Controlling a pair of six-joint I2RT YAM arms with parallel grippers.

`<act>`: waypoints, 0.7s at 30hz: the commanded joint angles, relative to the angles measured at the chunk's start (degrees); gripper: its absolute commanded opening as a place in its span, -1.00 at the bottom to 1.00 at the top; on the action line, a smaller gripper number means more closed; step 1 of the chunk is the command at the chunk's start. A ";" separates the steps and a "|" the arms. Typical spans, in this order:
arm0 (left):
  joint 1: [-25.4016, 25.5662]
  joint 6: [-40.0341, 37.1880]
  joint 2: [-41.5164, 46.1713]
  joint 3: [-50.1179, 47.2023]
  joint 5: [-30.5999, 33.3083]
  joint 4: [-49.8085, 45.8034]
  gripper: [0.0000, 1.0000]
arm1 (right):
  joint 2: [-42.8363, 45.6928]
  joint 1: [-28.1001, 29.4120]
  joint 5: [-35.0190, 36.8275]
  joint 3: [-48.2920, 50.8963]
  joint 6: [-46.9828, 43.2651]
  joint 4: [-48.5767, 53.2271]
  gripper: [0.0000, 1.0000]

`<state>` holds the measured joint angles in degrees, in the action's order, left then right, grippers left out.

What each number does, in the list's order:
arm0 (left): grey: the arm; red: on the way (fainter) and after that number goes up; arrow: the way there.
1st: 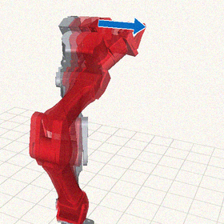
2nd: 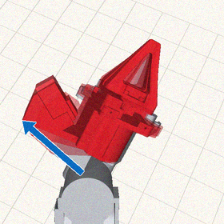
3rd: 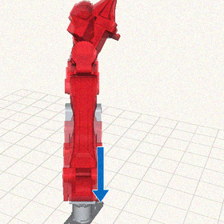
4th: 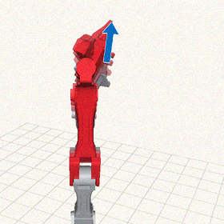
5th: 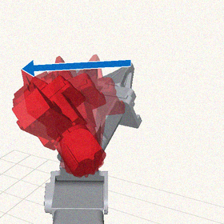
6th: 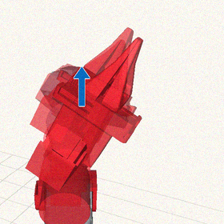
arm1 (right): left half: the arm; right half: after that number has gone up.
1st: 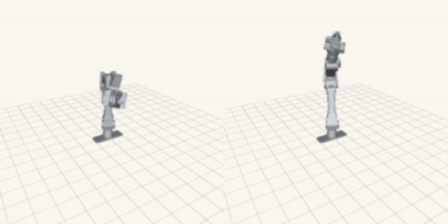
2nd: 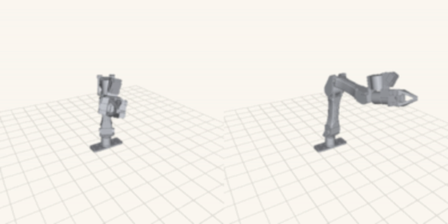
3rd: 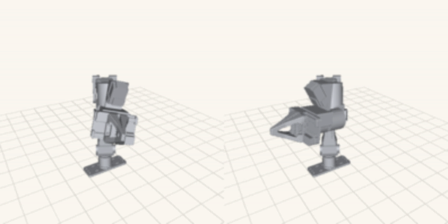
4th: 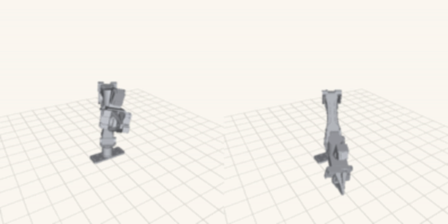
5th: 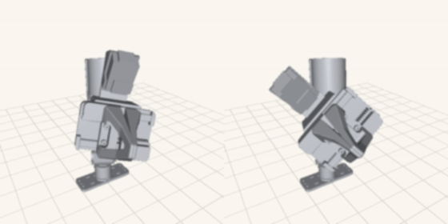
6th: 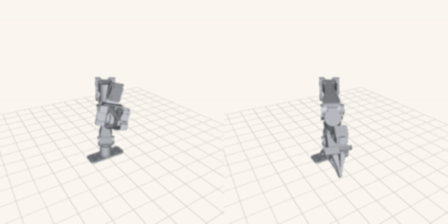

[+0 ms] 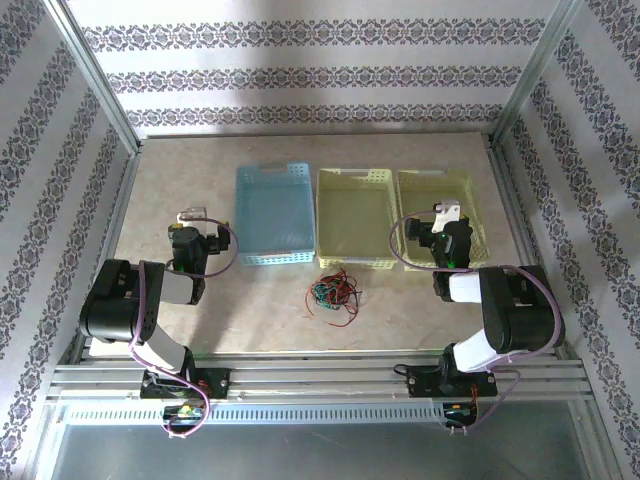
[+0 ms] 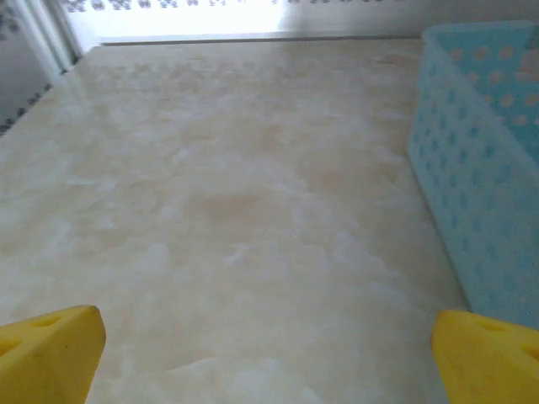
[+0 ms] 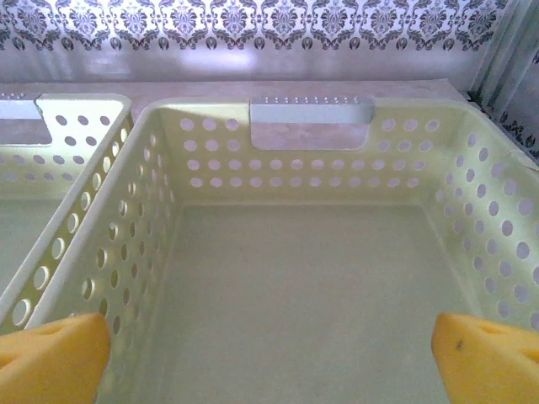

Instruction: Untangle the cables

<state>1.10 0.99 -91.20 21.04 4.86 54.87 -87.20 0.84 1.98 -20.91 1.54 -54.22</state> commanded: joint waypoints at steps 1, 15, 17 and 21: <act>-0.40 -1.69 -0.14 1.11 -4.71 -0.12 0.98 | -0.52 -0.31 -1.19 -0.54 0.20 -0.54 0.96; -1.02 -0.95 -0.07 1.26 -4.69 -0.60 0.98 | -0.62 -0.31 -1.33 -0.54 0.32 -0.56 0.96; -1.04 -0.94 -0.06 1.20 -4.69 -0.52 0.98 | -0.61 -0.31 -1.32 -0.54 0.26 -0.54 0.96; -1.02 -0.99 -0.05 1.20 -4.60 -0.38 0.98 | -0.61 -0.31 -1.29 -0.54 0.28 -0.54 0.96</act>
<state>0.99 0.54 -91.20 21.37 1.48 54.63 -87.20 0.84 1.83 -20.91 1.54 -54.22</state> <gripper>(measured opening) 0.991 0.980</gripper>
